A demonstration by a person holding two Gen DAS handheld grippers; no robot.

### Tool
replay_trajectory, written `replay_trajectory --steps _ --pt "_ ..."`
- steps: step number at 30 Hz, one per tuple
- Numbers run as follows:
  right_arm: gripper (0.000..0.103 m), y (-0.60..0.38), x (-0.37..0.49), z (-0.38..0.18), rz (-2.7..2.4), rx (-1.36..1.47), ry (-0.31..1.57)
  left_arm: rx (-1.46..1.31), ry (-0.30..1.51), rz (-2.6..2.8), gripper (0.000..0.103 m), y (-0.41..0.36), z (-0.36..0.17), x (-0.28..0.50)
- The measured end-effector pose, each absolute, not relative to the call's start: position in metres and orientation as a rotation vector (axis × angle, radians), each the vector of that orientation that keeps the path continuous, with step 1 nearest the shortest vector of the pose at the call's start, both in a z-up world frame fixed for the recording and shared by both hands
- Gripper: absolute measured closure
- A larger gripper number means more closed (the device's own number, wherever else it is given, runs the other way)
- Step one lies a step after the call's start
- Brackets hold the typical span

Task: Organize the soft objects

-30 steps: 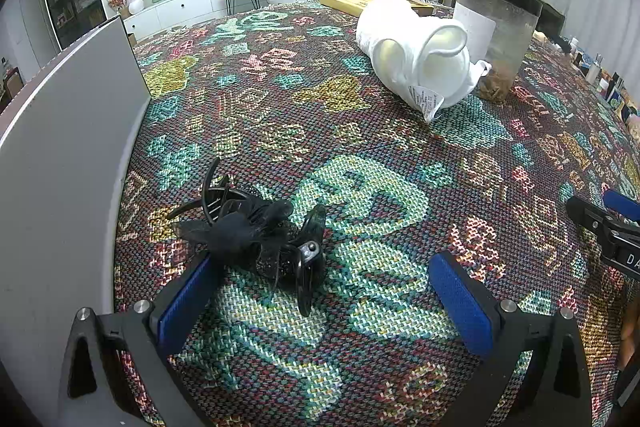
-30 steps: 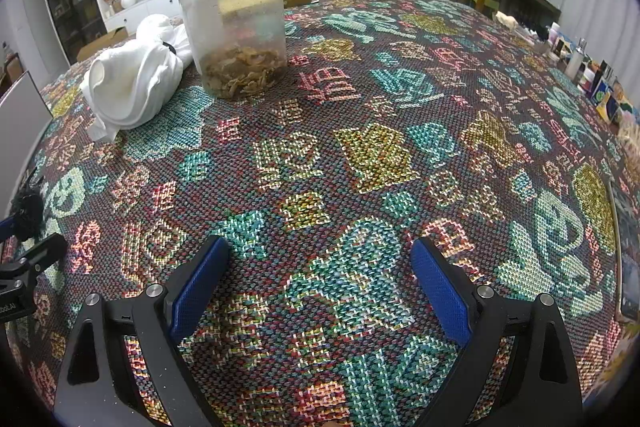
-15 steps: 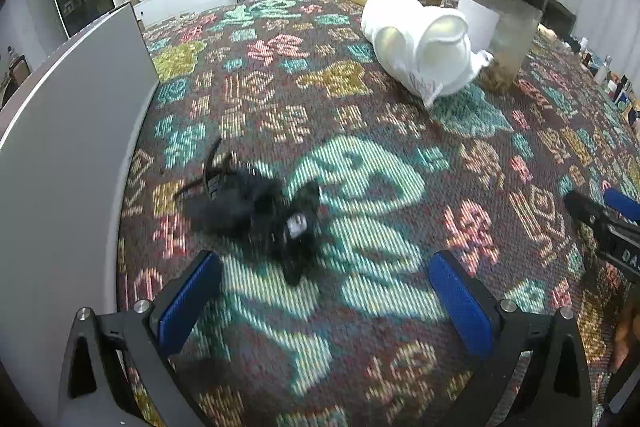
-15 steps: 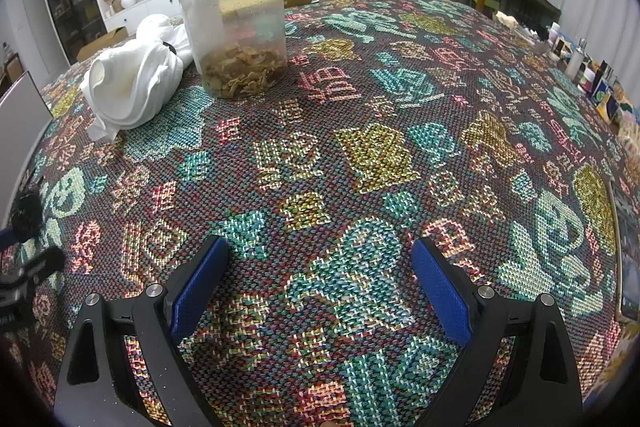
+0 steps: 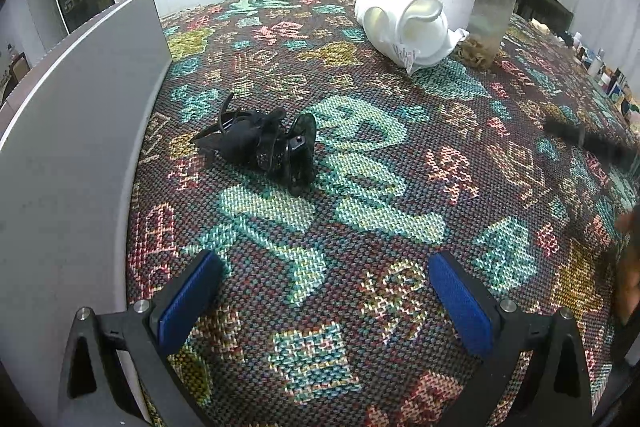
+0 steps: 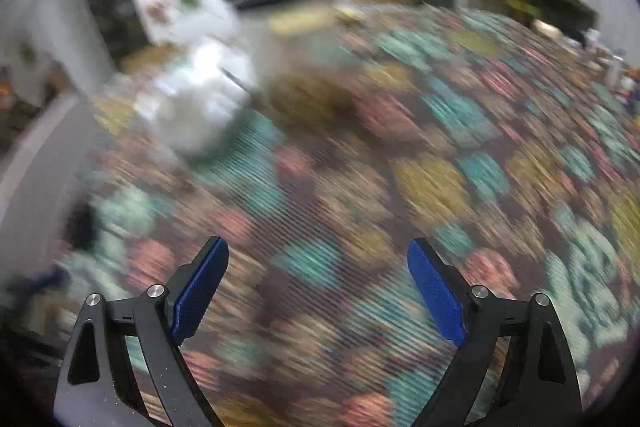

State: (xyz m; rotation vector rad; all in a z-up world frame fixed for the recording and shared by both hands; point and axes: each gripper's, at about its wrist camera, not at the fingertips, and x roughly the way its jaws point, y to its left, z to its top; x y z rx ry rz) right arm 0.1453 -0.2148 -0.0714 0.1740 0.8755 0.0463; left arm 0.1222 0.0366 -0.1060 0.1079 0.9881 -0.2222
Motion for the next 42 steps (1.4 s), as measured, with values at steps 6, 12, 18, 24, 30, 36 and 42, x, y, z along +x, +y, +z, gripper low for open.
replay_trajectory --steps 6,12,18,24,30,36,42 --pt "0.01 -0.14 0.233 -0.04 0.194 0.041 0.867 0.1 0.98 -0.207 0.0 0.036 -0.106 0.123" --pt "0.029 -0.118 0.297 -0.071 0.162 0.082 0.982 0.096 0.978 -0.204 0.0 0.036 -0.106 0.124" --pt "0.075 -0.145 0.253 -0.063 0.245 0.119 0.977 0.098 0.978 -0.204 0.0 0.036 -0.107 0.124" --pt "0.075 -0.204 0.15 -0.031 0.242 0.096 0.882 0.092 0.983 -0.187 0.0 0.036 -0.107 0.124" --pt "0.075 -0.275 0.131 -0.007 0.059 0.068 0.731 0.076 0.954 -0.172 0.0 0.036 -0.109 0.123" --pt "0.058 -0.322 0.233 -0.03 -0.011 0.051 0.729 0.071 0.966 -0.162 0.0 0.035 -0.109 0.125" --pt "0.03 -0.359 0.253 -0.063 -0.035 0.256 0.874 0.063 1.012 -0.18 0.0 0.037 -0.108 0.129"
